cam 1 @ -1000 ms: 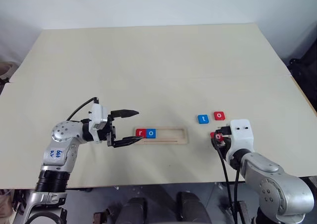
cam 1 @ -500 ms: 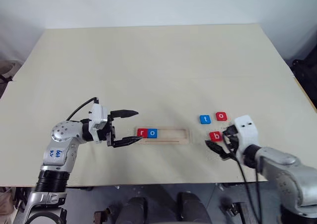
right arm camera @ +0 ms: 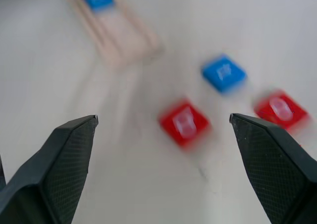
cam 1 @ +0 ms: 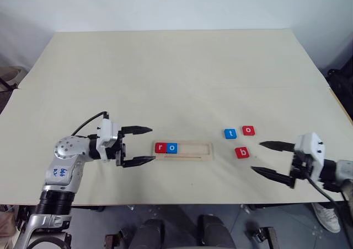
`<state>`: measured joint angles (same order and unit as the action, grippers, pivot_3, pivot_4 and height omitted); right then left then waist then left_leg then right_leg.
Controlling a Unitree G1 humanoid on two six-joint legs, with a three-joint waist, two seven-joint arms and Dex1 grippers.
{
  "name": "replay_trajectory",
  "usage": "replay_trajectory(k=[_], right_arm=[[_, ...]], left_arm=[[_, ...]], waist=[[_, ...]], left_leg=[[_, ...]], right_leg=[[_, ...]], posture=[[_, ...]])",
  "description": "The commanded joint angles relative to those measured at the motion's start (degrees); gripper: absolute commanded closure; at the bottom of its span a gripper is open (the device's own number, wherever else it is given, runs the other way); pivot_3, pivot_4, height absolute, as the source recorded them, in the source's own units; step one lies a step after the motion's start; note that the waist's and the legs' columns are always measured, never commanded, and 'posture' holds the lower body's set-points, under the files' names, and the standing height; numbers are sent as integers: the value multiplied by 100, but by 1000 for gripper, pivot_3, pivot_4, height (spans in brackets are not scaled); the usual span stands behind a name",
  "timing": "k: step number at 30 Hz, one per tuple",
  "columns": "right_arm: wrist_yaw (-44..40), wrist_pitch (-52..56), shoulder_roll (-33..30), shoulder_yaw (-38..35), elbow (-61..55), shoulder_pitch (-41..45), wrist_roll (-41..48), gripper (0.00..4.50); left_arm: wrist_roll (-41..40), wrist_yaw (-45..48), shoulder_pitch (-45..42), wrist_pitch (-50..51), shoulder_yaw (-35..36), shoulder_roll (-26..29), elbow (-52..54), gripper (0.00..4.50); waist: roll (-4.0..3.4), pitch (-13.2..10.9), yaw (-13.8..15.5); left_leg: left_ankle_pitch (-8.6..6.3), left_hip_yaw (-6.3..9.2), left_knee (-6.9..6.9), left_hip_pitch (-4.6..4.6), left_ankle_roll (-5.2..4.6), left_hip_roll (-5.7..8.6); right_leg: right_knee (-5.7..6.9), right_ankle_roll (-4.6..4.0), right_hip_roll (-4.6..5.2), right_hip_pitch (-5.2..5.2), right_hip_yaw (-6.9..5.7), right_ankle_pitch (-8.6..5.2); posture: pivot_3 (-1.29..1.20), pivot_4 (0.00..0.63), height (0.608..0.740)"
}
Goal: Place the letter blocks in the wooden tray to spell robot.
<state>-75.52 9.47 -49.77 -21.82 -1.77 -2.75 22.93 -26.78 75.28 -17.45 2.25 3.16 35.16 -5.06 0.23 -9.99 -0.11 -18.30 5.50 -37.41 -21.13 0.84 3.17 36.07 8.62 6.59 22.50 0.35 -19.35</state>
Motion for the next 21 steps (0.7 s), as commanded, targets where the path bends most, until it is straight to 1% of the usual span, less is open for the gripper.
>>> replay_trajectory(k=[1,4,6,8,9,13,16,17,19,21], right_arm=[[-511,-1023,-343,-100,1209,372,-143,33],[-798,-1535,-485,165,1870,746,-284,33],[-941,-1502,-572,437,2085,1009,-369,33],[-1179,-1122,-691,766,1981,1165,-351,33],[-1100,-1264,-658,908,1959,1310,-471,33],[-1152,-892,-621,1407,1544,1846,-411,33],[-711,-488,-719,1869,1428,2253,-941,33],[-752,-203,-710,1970,1341,2394,-874,33],[-919,-28,-658,2194,1253,2656,-857,33],[-983,-156,-573,2428,1248,2846,-977,33]], left_arm=[[-21,122,16,-239,86,86,85,0],[37,42,-18,-324,143,85,-12,0],[55,-33,-24,-378,172,71,-41,0],[49,-74,18,-402,176,69,-17,0],[48,-95,48,-409,175,71,0,0],[54,-188,148,-442,185,72,46,0],[53,-253,187,-452,188,68,73,0],[53,-276,203,-453,182,61,90,0],[55,-328,253,-457,166,40,142,0],[48,-383,299,-448,152,20,203,0]], waist=[[0,0,-1],[-1,0,-2],[-1,0,-17],[-4,-2,-16],[-4,-2,-10],[-6,-3,-3],[-7,-3,1],[-7,-3,3],[-8,-4,17],[-8,-4,18]], left_leg=[[0,0,-2,-1,0,0],[0,0,-2,-2,0,-1],[0,0,-2,-2,1,-1],[1,-1,-2,-2,2,-3],[1,0,-3,-2,2,-4],[1,1,-9,-6,2,-5],[0,4,-11,-8,3,-5],[0,7,-12,-10,3,-4],[0,8,-13,-13,4,-4],[0,10,-14,-15,3,-1]], right_leg=[[-2,0,0,0,0,0],[-6,0,2,-1,-1,0],[-6,0,1,0,-2,0],[-5,0,1,1,-2,0],[-4,0,1,2,-2,0],[-4,0,3,3,-3,0],[-5,0,4,4,-4,0],[-5,0,4,5,-5,0],[-6,0,5,6,-6,0],[-7,0,8,6,-7,0]], posture=[[0,150,740],[0,150,740],[0,150,740],[0,150,740],[0,150,740],[0,150,740],[0,150,740],[0,150,740],[0,150,740],[0,150,740]])
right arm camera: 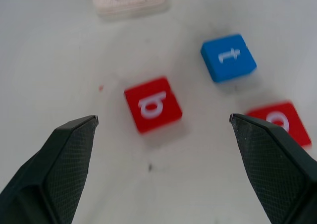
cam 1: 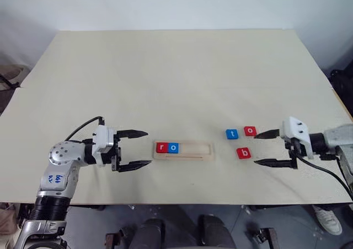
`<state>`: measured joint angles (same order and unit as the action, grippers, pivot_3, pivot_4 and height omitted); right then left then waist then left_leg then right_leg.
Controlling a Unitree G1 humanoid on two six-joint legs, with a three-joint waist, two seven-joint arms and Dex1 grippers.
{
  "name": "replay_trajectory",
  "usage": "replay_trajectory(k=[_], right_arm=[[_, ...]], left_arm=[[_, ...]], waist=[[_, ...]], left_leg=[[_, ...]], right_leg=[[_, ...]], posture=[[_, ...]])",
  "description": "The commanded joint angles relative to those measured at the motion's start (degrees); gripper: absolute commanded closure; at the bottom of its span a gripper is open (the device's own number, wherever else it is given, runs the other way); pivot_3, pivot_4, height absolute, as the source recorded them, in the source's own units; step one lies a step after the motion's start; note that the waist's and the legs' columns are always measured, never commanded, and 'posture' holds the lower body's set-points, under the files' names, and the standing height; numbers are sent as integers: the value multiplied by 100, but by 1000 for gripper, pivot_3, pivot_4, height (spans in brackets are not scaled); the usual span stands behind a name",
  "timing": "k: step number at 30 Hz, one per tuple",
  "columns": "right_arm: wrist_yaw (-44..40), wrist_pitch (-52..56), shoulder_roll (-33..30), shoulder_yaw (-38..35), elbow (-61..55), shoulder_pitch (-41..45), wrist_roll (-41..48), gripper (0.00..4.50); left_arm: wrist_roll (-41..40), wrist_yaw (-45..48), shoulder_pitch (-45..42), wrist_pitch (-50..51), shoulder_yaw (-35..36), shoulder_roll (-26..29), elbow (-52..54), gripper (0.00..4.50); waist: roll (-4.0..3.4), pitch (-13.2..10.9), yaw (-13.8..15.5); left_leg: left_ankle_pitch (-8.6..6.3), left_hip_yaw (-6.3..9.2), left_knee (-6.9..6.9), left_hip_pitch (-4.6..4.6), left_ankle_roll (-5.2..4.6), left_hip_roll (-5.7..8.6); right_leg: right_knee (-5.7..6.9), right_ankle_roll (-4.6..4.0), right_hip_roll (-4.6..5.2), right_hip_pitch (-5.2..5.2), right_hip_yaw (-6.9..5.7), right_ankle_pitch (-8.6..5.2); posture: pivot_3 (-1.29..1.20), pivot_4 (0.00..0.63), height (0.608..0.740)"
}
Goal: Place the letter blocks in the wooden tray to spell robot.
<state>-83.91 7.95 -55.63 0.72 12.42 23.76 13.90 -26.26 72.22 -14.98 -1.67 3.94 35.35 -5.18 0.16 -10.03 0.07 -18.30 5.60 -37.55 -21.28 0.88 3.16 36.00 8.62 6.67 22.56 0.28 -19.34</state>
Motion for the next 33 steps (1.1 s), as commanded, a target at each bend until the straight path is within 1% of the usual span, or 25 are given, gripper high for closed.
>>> replay_trajectory(k=[1,6,12,15,22,24,27,30,33], right_arm=[[-160,-6,55,276,-163,268,-99,33],[-190,-214,294,671,15,532,-306,33],[-189,-745,404,881,455,633,-568,33],[-153,-1012,445,919,718,662,-674,612],[-287,-1447,446,927,1191,685,-674,2949],[-322,-1459,468,899,1249,700,-604,3022],[-240,-1009,605,818,974,845,-368,3022],[-17,-53,804,780,271,1040,-76,3022],[270,1016,1067,889,-663,1214,148,3022]], left_arm=[[-8,-102,69,-49,68,-7,242,0],[-30,-196,131,-18,62,-14,360,0],[-64,-265,165,48,93,16,494,0],[-77,-300,169,80,86,13,563,0],[-88,-302,147,126,81,12,613,0],[-88,-300,130,132,78,10,600,0],[-87,-297,101,143,75,9,576,0],[-79,-317,102,156,69,-4,584,0],[-61,-340,93,155,60,-22,552,0]], waist=[[0,0,2],[0,0,-12],[0,0,-13],[0,0,-15],[0,0,-12],[0,0,-9],[0,0,-14],[-3,-2,-52],[-6,-3,-56]], left_leg=[[0,0,-1,-2,0,1],[0,3,-1,-3,0,1],[0,3,-1,-3,0,2],[0,3,-1,-2,0,1],[0,3,-3,-2,0,1],[0,3,-6,-2,0,1],[0,5,-8,-2,0,1],[0,5,-7,-2,1,-2],[-1,4,-5,-2,8,-8]], right_leg=[[-1,0,0,0,0,0],[-1,0,0,1,-4,0],[0,0,0,2,-4,0],[1,0,-1,2,-4,0],[0,0,-1,-1,-5,0],[1,0,-1,-2,-6,0],[2,0,-1,-3,-7,0],[7,0,-3,2,-3,0],[14,-2,-8,11,-2,0]], posture=[[0,150,740],[0,150,740],[0,150,740],[0,150,740],[0,150,740],[0,150,740],[0,150,740],[0,150,740],[0,150,740]])
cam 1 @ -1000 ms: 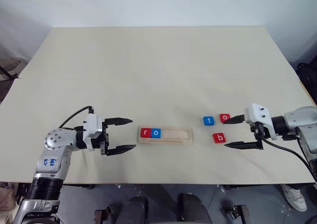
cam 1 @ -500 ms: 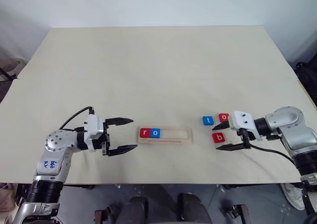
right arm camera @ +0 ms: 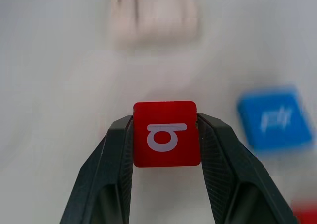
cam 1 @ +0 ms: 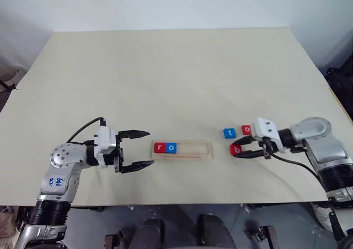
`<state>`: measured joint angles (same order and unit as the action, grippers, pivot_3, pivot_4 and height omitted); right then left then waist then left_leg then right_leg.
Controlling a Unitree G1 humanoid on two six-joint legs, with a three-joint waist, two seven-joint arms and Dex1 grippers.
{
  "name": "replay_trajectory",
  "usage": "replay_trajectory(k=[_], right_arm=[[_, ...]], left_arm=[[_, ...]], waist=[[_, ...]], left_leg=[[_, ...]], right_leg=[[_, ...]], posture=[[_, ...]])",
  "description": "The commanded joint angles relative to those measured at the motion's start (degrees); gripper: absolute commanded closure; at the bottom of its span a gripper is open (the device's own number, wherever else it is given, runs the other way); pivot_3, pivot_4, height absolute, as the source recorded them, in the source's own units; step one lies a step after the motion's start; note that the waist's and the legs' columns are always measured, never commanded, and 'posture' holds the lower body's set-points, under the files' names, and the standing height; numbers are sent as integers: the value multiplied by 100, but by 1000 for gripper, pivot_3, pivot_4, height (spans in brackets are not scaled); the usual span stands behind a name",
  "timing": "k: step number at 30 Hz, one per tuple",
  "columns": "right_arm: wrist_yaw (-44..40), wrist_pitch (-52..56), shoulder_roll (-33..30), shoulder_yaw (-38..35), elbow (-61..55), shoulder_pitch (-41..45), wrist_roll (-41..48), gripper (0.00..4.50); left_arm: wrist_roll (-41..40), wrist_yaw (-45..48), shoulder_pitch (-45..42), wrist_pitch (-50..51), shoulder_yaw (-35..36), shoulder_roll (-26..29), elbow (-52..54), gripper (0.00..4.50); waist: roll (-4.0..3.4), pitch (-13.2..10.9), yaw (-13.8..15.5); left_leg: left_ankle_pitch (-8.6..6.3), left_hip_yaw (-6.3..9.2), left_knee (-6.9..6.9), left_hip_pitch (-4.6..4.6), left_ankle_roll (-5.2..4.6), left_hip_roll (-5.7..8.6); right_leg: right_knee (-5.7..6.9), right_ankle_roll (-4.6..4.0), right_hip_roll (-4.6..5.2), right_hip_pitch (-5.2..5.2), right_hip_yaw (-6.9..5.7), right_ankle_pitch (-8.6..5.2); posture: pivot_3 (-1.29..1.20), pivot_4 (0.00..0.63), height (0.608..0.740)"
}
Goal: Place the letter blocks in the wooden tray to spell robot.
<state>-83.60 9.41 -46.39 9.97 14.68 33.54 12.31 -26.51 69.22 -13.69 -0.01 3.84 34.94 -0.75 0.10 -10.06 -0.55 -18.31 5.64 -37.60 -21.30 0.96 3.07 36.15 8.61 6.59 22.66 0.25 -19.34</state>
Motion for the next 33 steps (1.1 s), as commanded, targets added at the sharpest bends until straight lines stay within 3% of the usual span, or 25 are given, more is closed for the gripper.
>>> replay_trajectory(k=[1,5,12,33], right_arm=[[408,1300,291,9,-1199,311,413,3022],[1004,2242,753,278,-1794,494,331,3022],[1539,2388,1328,863,-1679,727,-91,3022],[1802,2596,1767,1364,-1600,832,-327,3022]], left_arm=[[-33,-46,-39,-12,67,15,98,0],[-27,-48,-43,-17,52,12,59,0],[-26,-26,-53,-9,32,21,56,0],[-54,-168,126,22,84,27,287,0]], waist=[[-1,0,8],[0,0,43],[0,0,47],[0,0,25]], left_leg=[[0,1,0,-1,0,0],[-1,5,-2,-2,2,1],[-3,15,-10,-16,-2,15],[-2,12,-6,-16,-1,12]], right_leg=[[0,0,0,1,0,0],[-2,0,3,0,-2,0],[-4,0,10,3,-7,1],[16,0,7,18,-6,0]], posture=[[0,150,740],[0,150,740],[0,150,740],[0,150,740]])
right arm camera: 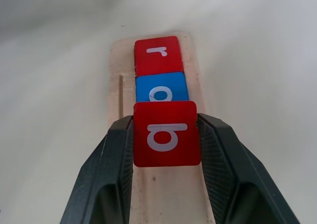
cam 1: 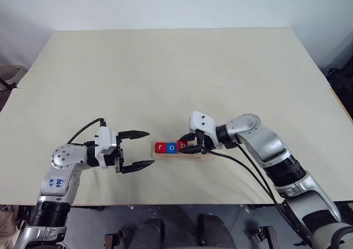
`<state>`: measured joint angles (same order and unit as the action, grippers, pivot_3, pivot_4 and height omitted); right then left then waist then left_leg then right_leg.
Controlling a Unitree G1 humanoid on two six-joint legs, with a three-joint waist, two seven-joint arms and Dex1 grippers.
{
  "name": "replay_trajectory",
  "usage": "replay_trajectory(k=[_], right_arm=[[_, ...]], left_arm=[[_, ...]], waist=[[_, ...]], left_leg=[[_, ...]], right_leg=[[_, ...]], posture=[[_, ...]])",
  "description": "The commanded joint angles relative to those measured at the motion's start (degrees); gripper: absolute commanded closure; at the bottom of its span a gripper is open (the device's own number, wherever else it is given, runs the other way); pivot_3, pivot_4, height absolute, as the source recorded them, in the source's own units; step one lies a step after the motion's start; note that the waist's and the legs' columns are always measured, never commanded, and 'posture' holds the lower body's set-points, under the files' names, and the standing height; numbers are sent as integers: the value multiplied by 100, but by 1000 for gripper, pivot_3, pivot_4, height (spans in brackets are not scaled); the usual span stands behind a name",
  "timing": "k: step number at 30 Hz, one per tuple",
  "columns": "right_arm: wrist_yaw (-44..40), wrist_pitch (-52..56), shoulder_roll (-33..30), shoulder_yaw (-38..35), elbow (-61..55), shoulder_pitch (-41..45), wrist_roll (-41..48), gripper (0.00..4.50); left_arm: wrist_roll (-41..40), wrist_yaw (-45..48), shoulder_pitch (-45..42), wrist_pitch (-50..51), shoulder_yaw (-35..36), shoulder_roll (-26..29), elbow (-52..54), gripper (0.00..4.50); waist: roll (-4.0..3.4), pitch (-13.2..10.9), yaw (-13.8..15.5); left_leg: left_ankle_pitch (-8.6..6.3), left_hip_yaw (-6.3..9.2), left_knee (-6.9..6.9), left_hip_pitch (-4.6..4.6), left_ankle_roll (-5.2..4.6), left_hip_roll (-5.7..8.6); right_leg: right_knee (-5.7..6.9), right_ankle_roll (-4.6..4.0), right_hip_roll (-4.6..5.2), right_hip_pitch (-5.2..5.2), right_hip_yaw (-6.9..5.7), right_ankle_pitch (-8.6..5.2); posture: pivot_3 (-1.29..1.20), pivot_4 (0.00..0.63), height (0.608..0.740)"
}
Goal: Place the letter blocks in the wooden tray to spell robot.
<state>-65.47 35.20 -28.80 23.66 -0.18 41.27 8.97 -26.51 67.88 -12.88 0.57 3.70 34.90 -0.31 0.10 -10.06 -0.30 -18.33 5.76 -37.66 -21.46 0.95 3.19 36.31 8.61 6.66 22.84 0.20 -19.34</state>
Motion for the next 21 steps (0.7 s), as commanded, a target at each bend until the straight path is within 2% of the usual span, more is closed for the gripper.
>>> replay_trajectory(k=[1,8,10,21], right_arm=[[-13,19,-1,13,-117,55,-5,3022],[-109,47,-108,3,-202,101,31,578],[-118,82,-137,-59,-225,142,68,34],[-313,109,-721,-558,-600,-146,422,34]], left_arm=[[-52,-40,44,-38,96,31,245,0],[-60,-46,-1,-37,103,39,216,0],[-61,-44,-5,-34,99,38,217,0],[-66,-55,-23,-11,77,25,232,0]], waist=[[0,0,0],[0,0,1],[0,0,0],[0,0,10]], left_leg=[[0,0,0,0,0,0],[0,0,1,0,0,0],[0,0,0,0,0,0],[0,0,2,0,0,1]], right_leg=[[0,0,0,0,0,0],[0,0,0,0,0,0],[0,0,0,0,0,0],[-3,0,1,0,1,0]], posture=[[0,150,740],[0,150,740],[0,150,740],[0,150,740]])
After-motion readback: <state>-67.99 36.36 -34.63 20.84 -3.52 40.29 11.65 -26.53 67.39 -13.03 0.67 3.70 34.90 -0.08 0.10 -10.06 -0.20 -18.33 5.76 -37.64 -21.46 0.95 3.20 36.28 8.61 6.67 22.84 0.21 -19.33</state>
